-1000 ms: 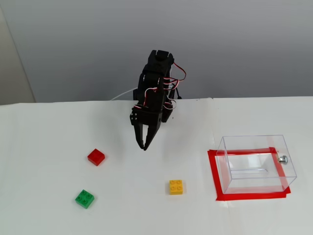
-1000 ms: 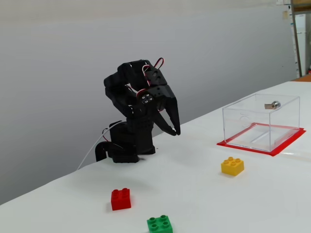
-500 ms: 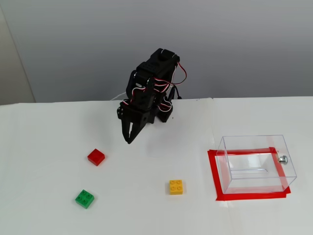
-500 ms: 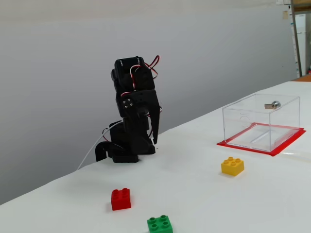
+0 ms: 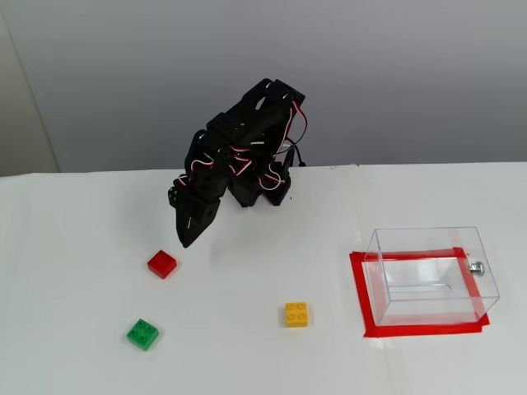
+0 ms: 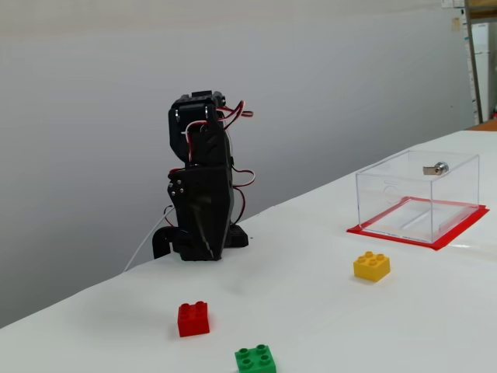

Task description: Pick the red lego brick and place it into the transparent box

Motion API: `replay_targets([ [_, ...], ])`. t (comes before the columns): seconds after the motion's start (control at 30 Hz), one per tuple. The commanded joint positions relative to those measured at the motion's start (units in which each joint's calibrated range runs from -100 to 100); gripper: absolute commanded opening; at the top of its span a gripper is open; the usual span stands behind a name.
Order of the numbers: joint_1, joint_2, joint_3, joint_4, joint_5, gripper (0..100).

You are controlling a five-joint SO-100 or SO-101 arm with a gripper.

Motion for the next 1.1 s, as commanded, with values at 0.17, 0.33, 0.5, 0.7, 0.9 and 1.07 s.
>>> replay_targets([
  [0.17,2.7,6.4,-2.4,-4.8,4.3,2],
  [0.33,2.8,7.4,-2.5,-5.4,6.9,2],
  [0.5,3.2,7.4,-3.3,-5.3,6.6,7],
  [0.7,3.8,10.9,-4.6,-5.5,6.4,26],
  [0.9,3.6,16.5,-8.1,-5.4,6.7,28],
  [1.07,3.3,19.5,-9.9,-5.4,6.9,28],
])
